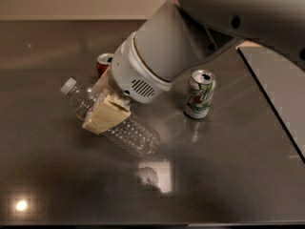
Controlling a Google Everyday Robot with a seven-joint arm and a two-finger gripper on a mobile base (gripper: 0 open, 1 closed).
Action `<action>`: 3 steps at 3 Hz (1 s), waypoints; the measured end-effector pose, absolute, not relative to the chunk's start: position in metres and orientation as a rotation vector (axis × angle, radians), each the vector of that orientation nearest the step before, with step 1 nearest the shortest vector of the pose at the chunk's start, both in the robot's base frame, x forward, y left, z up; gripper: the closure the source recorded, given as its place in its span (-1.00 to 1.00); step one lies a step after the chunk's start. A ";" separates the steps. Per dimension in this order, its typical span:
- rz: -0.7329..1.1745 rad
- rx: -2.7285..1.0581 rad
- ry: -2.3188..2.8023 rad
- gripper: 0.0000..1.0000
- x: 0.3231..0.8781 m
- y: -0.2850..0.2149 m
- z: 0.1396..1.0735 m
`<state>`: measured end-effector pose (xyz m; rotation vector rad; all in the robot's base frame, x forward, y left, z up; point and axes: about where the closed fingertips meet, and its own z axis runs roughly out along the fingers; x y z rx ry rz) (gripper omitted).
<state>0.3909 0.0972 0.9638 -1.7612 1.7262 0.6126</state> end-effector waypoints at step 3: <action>0.872 -1.532 1.366 1.00 0.405 0.093 0.971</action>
Offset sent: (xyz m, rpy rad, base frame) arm 0.0178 -0.0126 0.0078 0.4910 -0.0766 0.0834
